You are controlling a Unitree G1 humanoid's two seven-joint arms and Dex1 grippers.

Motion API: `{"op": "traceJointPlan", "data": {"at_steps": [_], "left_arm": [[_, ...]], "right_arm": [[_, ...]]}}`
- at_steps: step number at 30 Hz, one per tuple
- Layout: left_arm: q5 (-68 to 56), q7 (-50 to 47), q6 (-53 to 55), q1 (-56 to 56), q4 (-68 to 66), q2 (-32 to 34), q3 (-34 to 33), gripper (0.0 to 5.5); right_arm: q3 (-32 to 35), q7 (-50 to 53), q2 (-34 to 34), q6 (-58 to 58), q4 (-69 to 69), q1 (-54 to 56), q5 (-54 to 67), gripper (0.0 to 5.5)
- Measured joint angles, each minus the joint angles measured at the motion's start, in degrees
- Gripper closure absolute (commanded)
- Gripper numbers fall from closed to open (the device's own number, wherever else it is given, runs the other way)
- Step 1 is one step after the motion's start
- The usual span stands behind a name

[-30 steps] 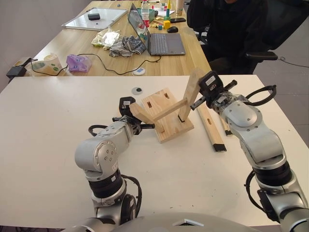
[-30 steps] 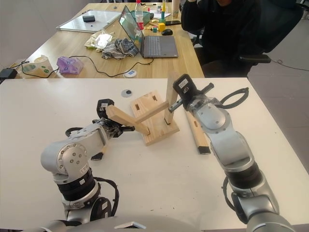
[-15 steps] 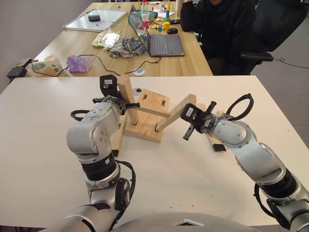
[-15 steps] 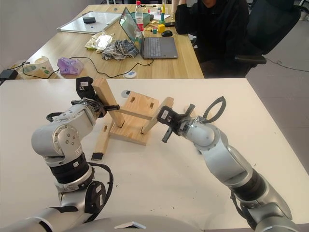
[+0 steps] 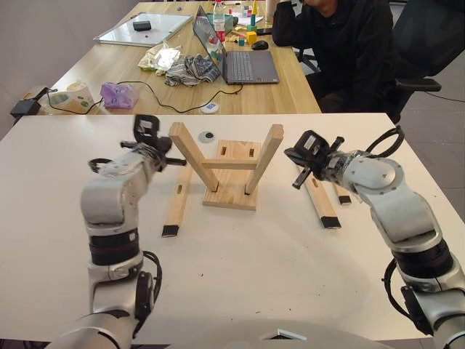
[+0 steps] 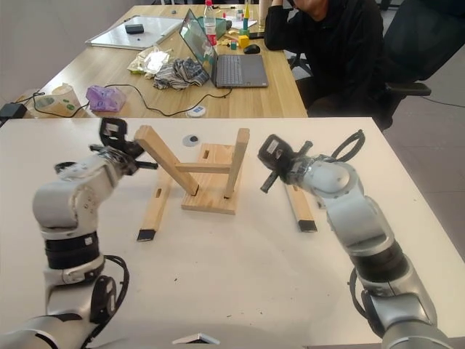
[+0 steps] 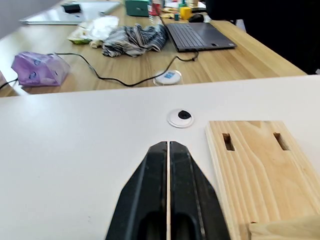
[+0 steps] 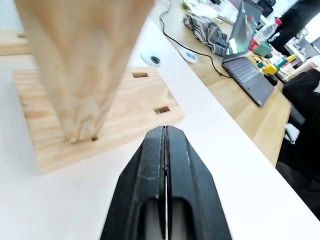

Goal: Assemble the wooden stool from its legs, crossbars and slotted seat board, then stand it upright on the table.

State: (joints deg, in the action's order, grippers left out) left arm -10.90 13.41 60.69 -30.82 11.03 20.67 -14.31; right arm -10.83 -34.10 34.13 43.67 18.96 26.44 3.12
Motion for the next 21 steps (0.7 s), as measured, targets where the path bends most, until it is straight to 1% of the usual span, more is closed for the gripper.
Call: {"op": "traceJointPlan", "data": {"at_steps": [1, 2, 3, 5, 6, 7, 9, 10, 11, 14, 15, 18, 19, 21], "left_arm": [[-1.66, 2.82, -1.05, -2.26, -2.21, 2.78, -1.64, 5.46], [-3.7, 6.1, -0.81, -3.23, -3.68, 4.82, -1.78, 5.46], [-6.15, 10.57, 1.72, -2.87, -3.37, 7.52, -0.31, 5.46], [-12.19, 24.28, 5.57, 2.27, 2.77, 18.16, 7.26, 5.46], [-15.26, 30.72, 6.48, 4.53, 5.71, 23.39, 8.91, 5.46], [-16.78, 35.37, 6.19, 5.07, 6.88, 27.87, 9.25, 5.46], [-19.06, 41.01, 4.96, 4.7, 7.88, 33.34, 8.43, 5.46], [-20.88, 42.33, 4.82, 4.04, 9.36, 33.65, 8.22, 5.46], [-22.37, 42.25, 5.13, 3.91, 11.4, 32.48, 9.17, 5.46], [-24.2, 36.71, 5.4, 6.1, 17.64, 21.05, 19.31, 5.46], [-20.53, 32.67, 3.97, 6.56, 18.12, 17.44, 26.19, 5.46], [-3.87, 23.3, -2.42, 5.94, 13.85, 16.54, 44.08, 5.46], [-0.23, 21.33, -3.45, 5.69, 11.83, 15.75, 48.43, 5.46], [3.05, 19.62, -4.02, 5.22, 9.76, 13.08, 51.4, 5.46]], "right_arm": [[2.59, 0.65, -0.22, -4.26, -7.08, 0.61, 0.62, 5.5], [4.18, 1.01, -1.98, -8.44, -12.87, 1.61, 1.03, 5.5], [3.57, 0.94, -2.89, -12.95, -18.56, 3.19, 0.87, 5.5], [0.71, 0.84, -4.52, -23.15, -32.75, 6.84, -2.67, 5.5], [-0.64, 0.67, -4.84, -27.73, -39.35, 8.73, -4.4, 5.5], [-1.79, 1.32, -6.28, -31.63, -45.6, 11.09, -6.74, 5.5], [-4.1, 2.63, -8.83, -37.74, -55.79, 14.88, -9.93, 5.5], [-4.95, 3.21, -9.2, -40.34, -59.72, 16.38, -10.56, 5.5], [-4.95, 3.86, -9.48, -41.95, -62.05, 17.46, -11.41, 5.5], [-4.86, 5.33, -12.56, -45.14, -67.32, 18.52, -12.32, 5.5], [-4.88, 5.59, -13.34, -46.0, -68.39, 18.68, -12.41, 5.5], [-4.5, 5.66, -13.34, -46.83, -69.27, 18.87, -12.57, 5.5], [-4.46, 5.65, -13.38, -47.33, -69.26, 18.84, -12.6, 5.5], [-4.46, 5.63, -13.52, -47.43, -69.23, 18.85, -12.66, 5.5]]}}
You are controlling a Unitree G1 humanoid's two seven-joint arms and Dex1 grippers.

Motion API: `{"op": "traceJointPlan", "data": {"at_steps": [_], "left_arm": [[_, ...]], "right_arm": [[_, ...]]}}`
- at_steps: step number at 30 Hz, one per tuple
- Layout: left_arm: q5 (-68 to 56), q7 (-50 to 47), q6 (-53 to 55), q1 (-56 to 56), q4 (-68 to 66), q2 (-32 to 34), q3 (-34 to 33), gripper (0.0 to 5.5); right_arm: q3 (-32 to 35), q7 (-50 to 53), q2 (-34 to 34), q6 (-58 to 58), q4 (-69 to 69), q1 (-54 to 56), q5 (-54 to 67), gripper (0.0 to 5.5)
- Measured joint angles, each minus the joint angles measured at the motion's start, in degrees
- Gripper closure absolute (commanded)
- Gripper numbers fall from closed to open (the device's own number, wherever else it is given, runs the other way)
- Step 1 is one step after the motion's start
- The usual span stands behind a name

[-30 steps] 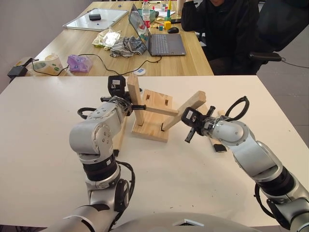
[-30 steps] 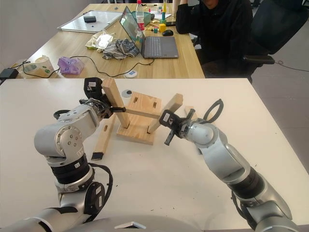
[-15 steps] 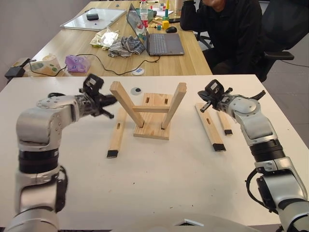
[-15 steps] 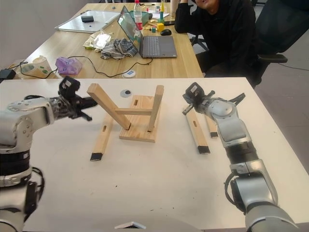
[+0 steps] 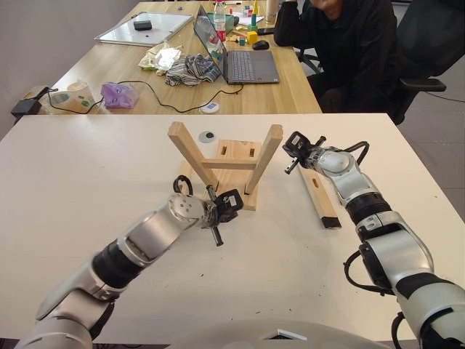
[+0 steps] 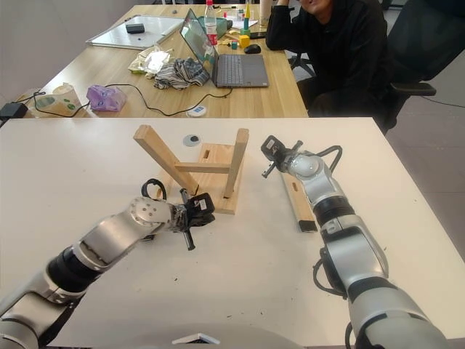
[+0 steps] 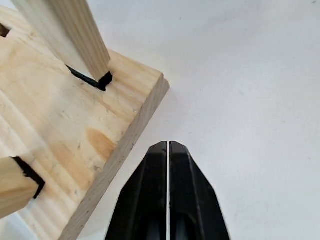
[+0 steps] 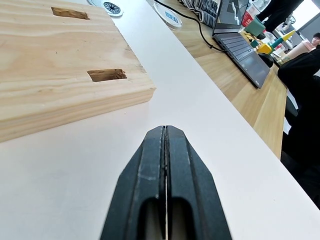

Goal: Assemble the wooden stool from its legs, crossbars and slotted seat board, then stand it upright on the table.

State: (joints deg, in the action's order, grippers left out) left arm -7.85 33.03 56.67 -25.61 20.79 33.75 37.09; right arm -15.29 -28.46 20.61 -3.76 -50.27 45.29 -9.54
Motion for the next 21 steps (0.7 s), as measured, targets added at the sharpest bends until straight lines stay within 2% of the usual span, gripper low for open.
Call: {"op": "traceJointPlan", "data": {"at_steps": [3, 5, 8, 10, 12, 15, 17, 21], "left_arm": [[-2.0, 1.0, 1.44, 0.17, 0.16, -2.63, -1.86, 5.46], [-7.11, 3.99, 4.22, -0.14, 1.79, -2.77, -9.21, 5.46], [-9.48, 4.44, 5.16, -1.67, 0.53, -3.85, -15.11, 5.46], [-8.76, 1.71, 5.98, -1.98, -1.24, -6.35, -15.77, 5.46], [-4.35, -4.92, 5.57, -1.99, -6.72, -10.11, -13.8, 5.46], [-0.05, -10.02, 4.47, -0.69, -9.95, -12.24, -11.85, 5.46], [1.74, -11.16, 3.26, 0.21, -11.25, -10.64, -12.24, 5.46], [4.95, -10.4, 0.33, 2.71, -15.63, 0.88, -18.52, 5.46]], "right_arm": [[0.0, -0.01, -0.05, -0.03, -0.01, 0.01, -0.1, 5.5], [0.0, -0.01, -0.05, -0.07, -0.07, 0.03, -0.24, 5.5], [-0.01, 0.0, -0.1, -0.08, -0.12, 0.03, -0.97, 5.5], [-0.01, 0.0, -0.28, -0.19, -0.2, 0.03, -1.14, 5.5], [-0.04, 0.0, -0.47, -0.58, 0.01, 0.02, -1.35, 5.5], [-0.5, -0.18, -0.43, -0.72, 1.54, -0.21, -2.16, 5.5], [-0.53, -0.37, -0.41, -0.74, 2.43, -0.93, -2.25, 5.5], [-0.33, -0.03, -0.34, -0.74, 0.74, -1.53, -2.25, 5.5]]}}
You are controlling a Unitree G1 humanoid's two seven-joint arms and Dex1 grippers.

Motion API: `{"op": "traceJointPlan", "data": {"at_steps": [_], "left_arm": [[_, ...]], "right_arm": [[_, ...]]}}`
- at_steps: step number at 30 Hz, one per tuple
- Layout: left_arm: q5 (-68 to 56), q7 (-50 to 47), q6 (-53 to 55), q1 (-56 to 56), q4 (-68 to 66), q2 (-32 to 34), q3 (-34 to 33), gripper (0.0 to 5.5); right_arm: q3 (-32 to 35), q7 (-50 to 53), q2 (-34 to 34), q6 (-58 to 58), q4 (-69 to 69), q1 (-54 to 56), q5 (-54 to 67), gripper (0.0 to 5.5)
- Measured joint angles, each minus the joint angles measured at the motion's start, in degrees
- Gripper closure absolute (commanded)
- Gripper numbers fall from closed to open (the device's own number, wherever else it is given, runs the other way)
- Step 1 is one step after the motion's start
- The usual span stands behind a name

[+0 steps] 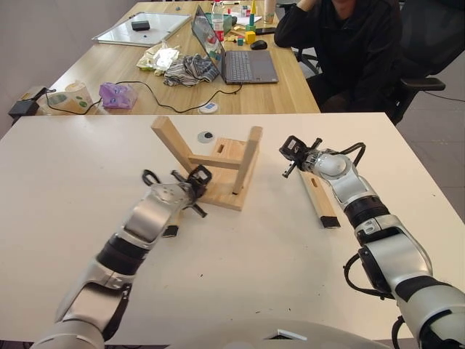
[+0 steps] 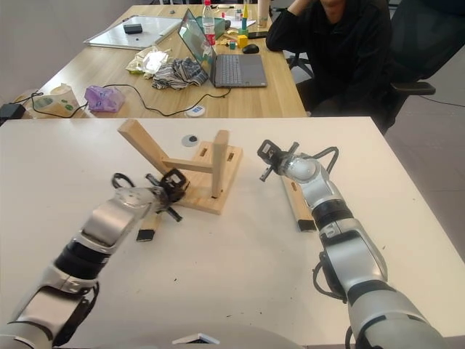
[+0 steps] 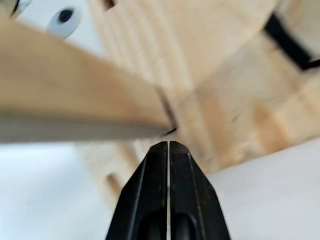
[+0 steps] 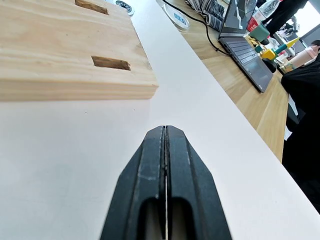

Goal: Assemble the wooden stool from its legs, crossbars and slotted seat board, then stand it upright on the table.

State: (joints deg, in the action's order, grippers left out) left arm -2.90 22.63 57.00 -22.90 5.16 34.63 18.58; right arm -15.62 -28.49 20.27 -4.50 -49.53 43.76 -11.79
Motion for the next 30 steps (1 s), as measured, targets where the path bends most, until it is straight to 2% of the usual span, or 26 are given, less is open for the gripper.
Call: {"op": "traceJointPlan", "data": {"at_steps": [2, 4, 7, 15, 20, 21, 24, 26, 28, 30], "left_arm": [[0.61, 0.79, -0.72, 0.58, -2.1, 3.33, -2.08, 5.46], [-0.8, 1.86, -1.3, 0.52, -1.05, 0.64, -3.06, 5.46], [-3.04, 2.14, -0.13, -0.26, 2.06, -3.37, -5.47, 5.46], [-3.97, 1.8, 2.27, -1.36, 4.81, -6.5, -6.57, 5.46], [0.94, -2.5, -4.81, -3.13, -8.06, -9.76, -3.37, 5.46], [1.21, -3.48, -5.8, -3.35, -9.49, -10.9, -4.5, 5.46], [-2.02, -3.07, -3.91, -2.06, -6.09, -12.29, -9.95, 5.01], [-7.36, -0.67, 1.0, -0.1, -0.3, -11.67, -17.89, 4.57], [-13.02, 1.83, 4.6, 0.19, 1.79, -10.65, -25.92, 4.35], [-16.27, 3.13, 5.31, -0.21, 1.06, -9.92, -31.18, 4.01]], "right_arm": [[0.34, 1.1, -0.53, -0.56, -2.47, 0.34, -0.03, 5.5], [-0.61, 2.48, -4.4, -5.05, -7.32, 3.59, -1.44, 5.5], [-3.32, 3.87, -6.51, -11.23, -14.9, 8.81, -5.16, 5.5], [-5.92, 5.8, -8.54, -11.6, -25.56, 12.81, -10.69, 5.5], [-3.65, 8.12, -8.3, -13.11, -25.75, 13.03, -10.34, 5.5], [-2.6, 8.09, -8.15, -14.01, -24.91, 12.75, -9.78, 5.5], [0.08, 7.51, -5.64, -16.17, -21.58, 9.35, -7.23, 5.5], [2.46, 6.51, -1.65, -16.58, -17.6, 5.56, -4.98, 5.5], [3.88, 5.97, -1.24, -16.16, -12.82, 2.69, -3.72, 5.5], [4.47, 5.83, -1.19, -14.86, -9.25, 1.24, -3.43, 5.5]]}}
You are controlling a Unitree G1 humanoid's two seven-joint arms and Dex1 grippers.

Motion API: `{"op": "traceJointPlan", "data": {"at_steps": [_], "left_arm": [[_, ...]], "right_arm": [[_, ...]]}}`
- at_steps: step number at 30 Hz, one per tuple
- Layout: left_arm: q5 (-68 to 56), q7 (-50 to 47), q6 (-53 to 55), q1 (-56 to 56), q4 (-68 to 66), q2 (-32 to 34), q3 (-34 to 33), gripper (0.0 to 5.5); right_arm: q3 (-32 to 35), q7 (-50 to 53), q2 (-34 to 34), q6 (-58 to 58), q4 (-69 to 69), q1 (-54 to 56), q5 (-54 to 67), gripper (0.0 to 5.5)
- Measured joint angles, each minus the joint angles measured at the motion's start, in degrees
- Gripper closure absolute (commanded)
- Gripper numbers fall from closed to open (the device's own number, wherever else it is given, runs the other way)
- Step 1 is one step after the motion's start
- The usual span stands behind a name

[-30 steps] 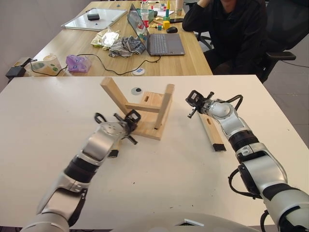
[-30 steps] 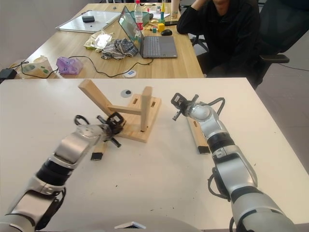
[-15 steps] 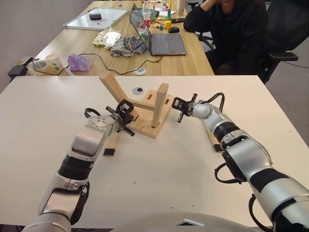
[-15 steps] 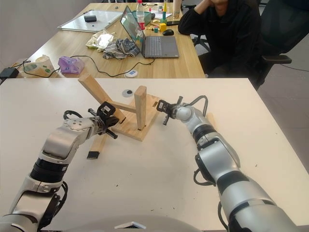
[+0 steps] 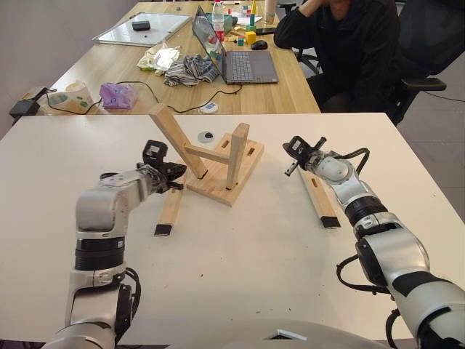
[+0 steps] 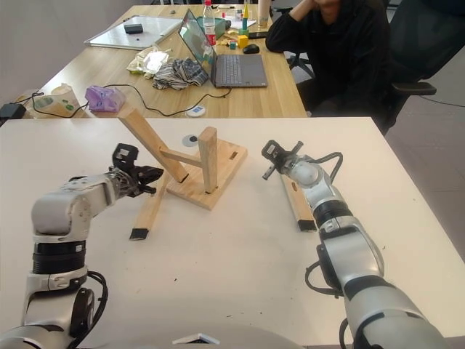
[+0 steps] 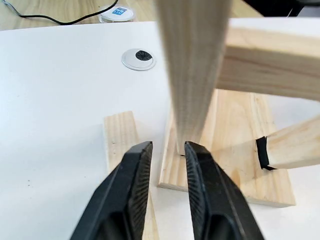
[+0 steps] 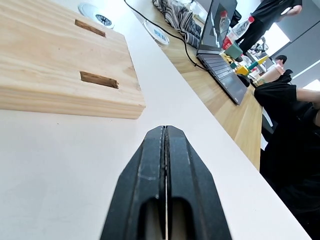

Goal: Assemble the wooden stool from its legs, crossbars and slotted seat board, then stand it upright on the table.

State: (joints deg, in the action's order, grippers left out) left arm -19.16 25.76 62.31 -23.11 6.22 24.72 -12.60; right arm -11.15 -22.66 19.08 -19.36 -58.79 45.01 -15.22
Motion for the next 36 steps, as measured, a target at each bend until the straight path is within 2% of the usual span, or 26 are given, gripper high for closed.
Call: {"op": "traceJointPlan", "data": {"at_steps": [7, 12, 16, 20, 22, 25, 27, 28, 31, 34, 36], "left_arm": [[-4.65, 0.35, -1.55, -2.24, -4.53, -4.86, -0.98, 3.95], [-1.31, -0.43, -11.75, -4.82, -13.55, -5.66, 3.42, 3.95], [2.1, 2.45, -20.87, -6.94, -23.6, -6.25, 7.63, 4.48], [4.44, 14.13, -28.17, -9.32, -30.14, -1.38, 12.54, 4.5], [5.53, 25.98, -34.47, -12.47, -36.42, 1.93, 15.81, 4.5], [8.47, 41.57, -45.71, -18.35, -47.88, 2.46, 21.3, 4.5], [11.03, 47.15, -52.5, -22.66, -55.34, 2.09, 23.73, 4.5], [11.94, 47.36, -55.03, -24.13, -58.28, 1.61, 24.42, 4.11], [18.17, 44.07, -62.23, -29.76, -70.7, -1.47, 26.72, 3.49], [18.88, 42.94, -65.92, -31.19, -73.64, -2.46, 25.61, 3.49], [19.06, 38.61, -68.48, -32.78, -74.36, -2.04, 23.45, 3.49]], "right_arm": [[1.01, -0.09, -0.01, 3.9, 3.63, -0.71, 0.0, 5.5], [1.56, -0.51, 0.03, 4.52, 5.02, -0.95, -0.01, 5.5], [1.52, -1.0, -0.01, 4.47, 7.51, -1.46, -0.05, 5.5], [1.59, -1.63, 0.63, 4.42, 8.88, -1.84, -0.06, 5.5], [1.76, -2.15, 2.24, 4.36, 8.94, -1.83, -0.07, 5.5], [1.44, -4.49, 2.04, 4.37, 8.93, -1.34, -0.06, 5.5], [0.99, -6.84, 1.95, 4.34, 8.94, -0.31, 0.0, 5.5], [0.89, -7.41, 2.0, 4.34, 8.94, -0.24, 0.02, 5.5], [-0.3, -9.71, 1.65, 3.81, 8.97, 0.43, 0.0, 5.5], [-0.6, -11.12, 1.48, 3.67, 8.7, 0.48, 0.08, 5.5], [-1.22, -11.53, 0.87, 3.32, 4.96, 1.36, -0.05, 5.5]]}}
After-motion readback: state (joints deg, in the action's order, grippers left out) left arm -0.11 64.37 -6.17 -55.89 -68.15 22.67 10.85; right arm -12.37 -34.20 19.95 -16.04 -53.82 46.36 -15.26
